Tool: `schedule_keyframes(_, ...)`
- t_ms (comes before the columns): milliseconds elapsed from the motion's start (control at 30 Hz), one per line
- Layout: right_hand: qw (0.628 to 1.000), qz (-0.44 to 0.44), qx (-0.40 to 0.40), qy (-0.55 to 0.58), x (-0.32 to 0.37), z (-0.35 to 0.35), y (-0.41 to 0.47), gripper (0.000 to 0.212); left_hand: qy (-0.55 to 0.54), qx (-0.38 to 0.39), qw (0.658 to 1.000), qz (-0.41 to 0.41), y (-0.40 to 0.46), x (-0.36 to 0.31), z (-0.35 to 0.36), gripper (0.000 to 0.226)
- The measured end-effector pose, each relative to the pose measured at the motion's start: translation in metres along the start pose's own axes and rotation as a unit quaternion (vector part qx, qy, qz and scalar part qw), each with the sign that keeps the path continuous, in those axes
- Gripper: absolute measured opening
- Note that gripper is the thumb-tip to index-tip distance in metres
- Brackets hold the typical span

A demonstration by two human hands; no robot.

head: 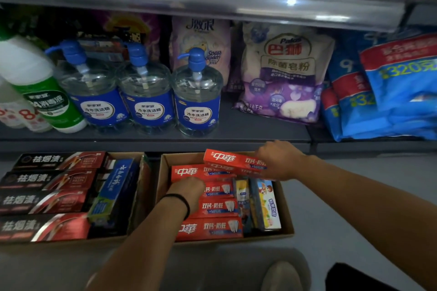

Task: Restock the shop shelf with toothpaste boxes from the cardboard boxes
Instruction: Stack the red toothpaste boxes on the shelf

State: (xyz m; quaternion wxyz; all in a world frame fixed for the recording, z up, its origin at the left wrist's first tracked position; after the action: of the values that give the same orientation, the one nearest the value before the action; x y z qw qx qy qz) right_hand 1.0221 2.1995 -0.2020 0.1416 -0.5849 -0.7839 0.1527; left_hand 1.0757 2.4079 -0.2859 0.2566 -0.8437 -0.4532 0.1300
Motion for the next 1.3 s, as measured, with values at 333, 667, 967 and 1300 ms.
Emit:
schedule_keyframes(333, 0.999, -0.016, -0.028, 0.008, -0.015, 0.018, 0.015, 0.045, 0.024, 0.103, 0.994, -0.016, 0.029, -0.004, 0.045, 0.058)
schedule_keyframes(667, 1.0, -0.013, -0.021, 0.016, -0.015, 0.018, 0.013, 0.046, -0.078, 0.1, 0.991, -0.035, 0.017, -0.002, 0.036, 0.062)
schedule_keyframes(967, 1.0, 0.004, -0.017, -0.005, -0.014, -0.007, -0.014, 0.038, -0.038, 0.013, 0.999, 0.002, -0.009, 0.0, -0.001, 0.054)
schedule_keyframes(1300, 0.995, 0.046, -0.063, -0.06, 0.005, -0.122, -0.088, 0.035, -0.045, -0.131, 0.989, 0.046, -0.095, 0.008, -0.136, 0.043)
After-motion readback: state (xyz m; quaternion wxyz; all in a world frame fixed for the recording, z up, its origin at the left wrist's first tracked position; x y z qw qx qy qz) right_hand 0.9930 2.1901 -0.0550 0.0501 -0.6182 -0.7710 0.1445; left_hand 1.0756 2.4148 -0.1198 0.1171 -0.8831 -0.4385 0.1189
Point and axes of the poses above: each hand's wrist, its own y-axis towards the middle knuckle, its own z-axis out of the palm, x = y × z, the point moved 2 cm from there along y, towards the middle knuckle, and after that the axes turned 13 degrees about -z, right-handed, at the moved point
